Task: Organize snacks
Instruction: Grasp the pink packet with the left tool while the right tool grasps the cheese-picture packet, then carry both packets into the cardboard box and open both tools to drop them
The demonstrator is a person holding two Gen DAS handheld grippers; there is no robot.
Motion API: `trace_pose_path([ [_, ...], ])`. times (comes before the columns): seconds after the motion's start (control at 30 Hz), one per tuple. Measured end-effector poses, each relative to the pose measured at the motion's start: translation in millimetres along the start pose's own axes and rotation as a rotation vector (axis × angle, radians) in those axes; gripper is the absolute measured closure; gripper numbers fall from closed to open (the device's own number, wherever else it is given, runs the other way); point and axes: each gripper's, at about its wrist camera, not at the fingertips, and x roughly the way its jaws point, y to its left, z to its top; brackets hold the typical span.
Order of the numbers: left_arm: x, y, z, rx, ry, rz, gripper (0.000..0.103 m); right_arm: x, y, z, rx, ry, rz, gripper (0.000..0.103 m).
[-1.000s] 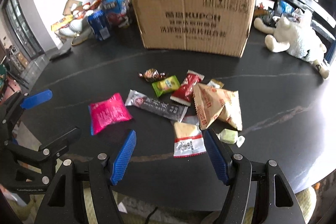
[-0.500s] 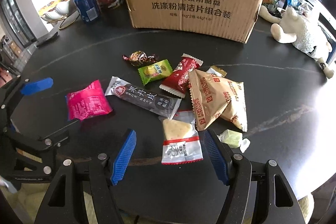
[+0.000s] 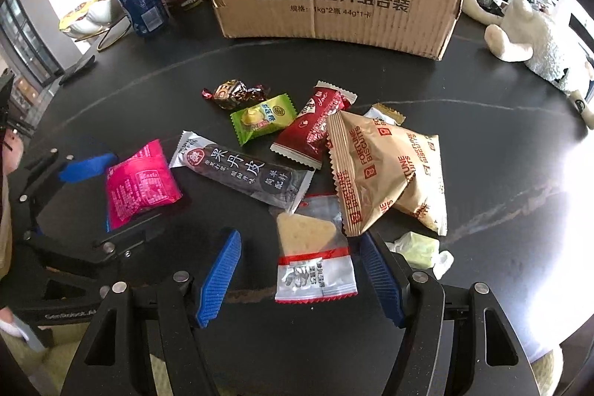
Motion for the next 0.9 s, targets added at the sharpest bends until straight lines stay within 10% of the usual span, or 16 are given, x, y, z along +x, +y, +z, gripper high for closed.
trace_pose_path([
  [0.33,-6,-3,-5,-0.038,0.016,-0.028,0.047,-1,0,-1,-0.005,-0.005,0.01,0.064],
  [0.9,-47,-21,-15,-0.094,-0.02,-0.043,0.05,-33,3,-11,0.002,-0.062,0.073,0.066],
])
